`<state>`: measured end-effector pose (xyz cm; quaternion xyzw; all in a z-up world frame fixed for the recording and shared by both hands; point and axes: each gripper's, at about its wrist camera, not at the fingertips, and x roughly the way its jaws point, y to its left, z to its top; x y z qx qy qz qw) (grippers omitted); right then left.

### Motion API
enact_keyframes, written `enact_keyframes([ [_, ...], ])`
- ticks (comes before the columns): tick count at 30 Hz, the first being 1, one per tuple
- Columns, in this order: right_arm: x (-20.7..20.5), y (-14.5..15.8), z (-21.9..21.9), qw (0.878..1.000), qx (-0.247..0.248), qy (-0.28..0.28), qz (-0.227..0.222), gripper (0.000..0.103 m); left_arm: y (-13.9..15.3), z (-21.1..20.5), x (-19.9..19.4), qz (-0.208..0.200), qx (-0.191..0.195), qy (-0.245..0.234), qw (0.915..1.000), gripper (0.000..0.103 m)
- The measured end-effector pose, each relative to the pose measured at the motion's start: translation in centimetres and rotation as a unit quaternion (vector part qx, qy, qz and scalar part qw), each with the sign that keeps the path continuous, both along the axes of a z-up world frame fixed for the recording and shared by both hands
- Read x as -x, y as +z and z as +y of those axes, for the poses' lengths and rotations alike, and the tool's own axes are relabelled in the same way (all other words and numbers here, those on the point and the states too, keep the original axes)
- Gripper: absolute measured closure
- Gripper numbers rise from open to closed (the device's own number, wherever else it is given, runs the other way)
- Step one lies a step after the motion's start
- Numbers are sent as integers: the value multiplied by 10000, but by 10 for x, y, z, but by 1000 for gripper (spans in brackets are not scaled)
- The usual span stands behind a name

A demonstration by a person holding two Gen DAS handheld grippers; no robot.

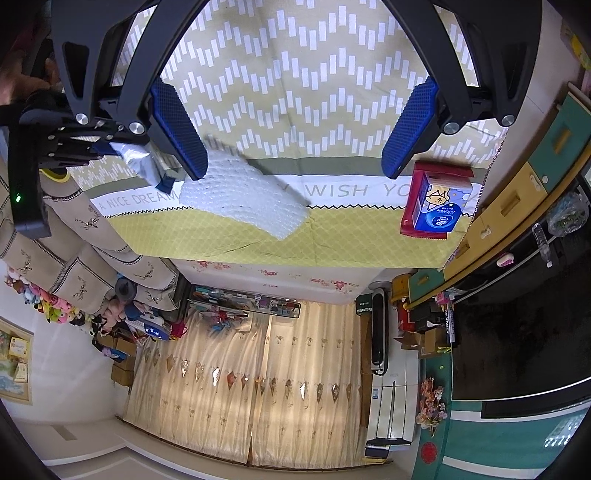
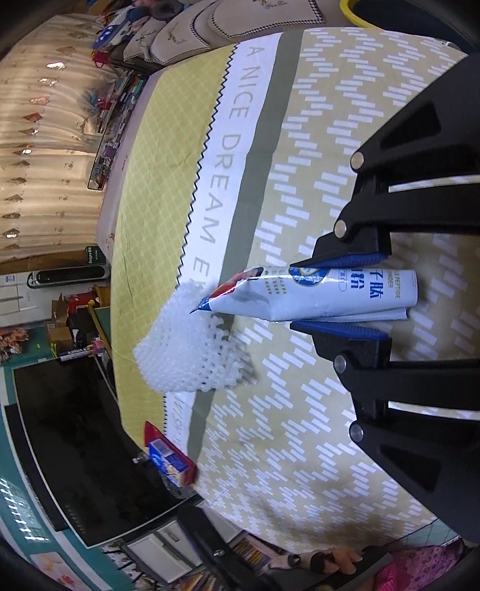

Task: Collect trash
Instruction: 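Carry the white tube over the bin and open the right tool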

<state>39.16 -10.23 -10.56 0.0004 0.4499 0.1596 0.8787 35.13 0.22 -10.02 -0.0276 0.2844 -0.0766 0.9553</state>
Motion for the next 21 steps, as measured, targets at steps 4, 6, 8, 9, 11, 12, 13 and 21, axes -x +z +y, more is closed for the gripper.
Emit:
enact_keyframes([
  [4,3,9,-14,9998,-130,-140,-74,79,-1,-1,-2,16,-25,-25,10000,9],
  [6,6,16,-23,9995,-170,-216,-147,79,-1,-2,-1,22,-35,-41,10000,9],
  [8,10,22,-32,9991,-205,-311,-223,79,-1,-3,-2,27,-47,-50,10000,9],
  [9,12,25,-38,9987,-215,-375,-262,79,-2,-3,-2,30,-51,-56,10000,9],
  [11,16,31,-53,9978,-230,-536,-328,79,-2,-4,-2,39,-53,-65,10000,9],
  [12,18,32,-62,9971,-230,-634,-347,79,-2,-4,-2,41,-55,-68,10000,9],
  [13,20,34,-71,9964,-229,-728,-359,79,-2,-4,-2,43,-58,-71,9999,9],
  [21,47,39,-177,9801,-207,-1925,-428,79,-4,-7,-3,76,-100,-99,9999,9],
])
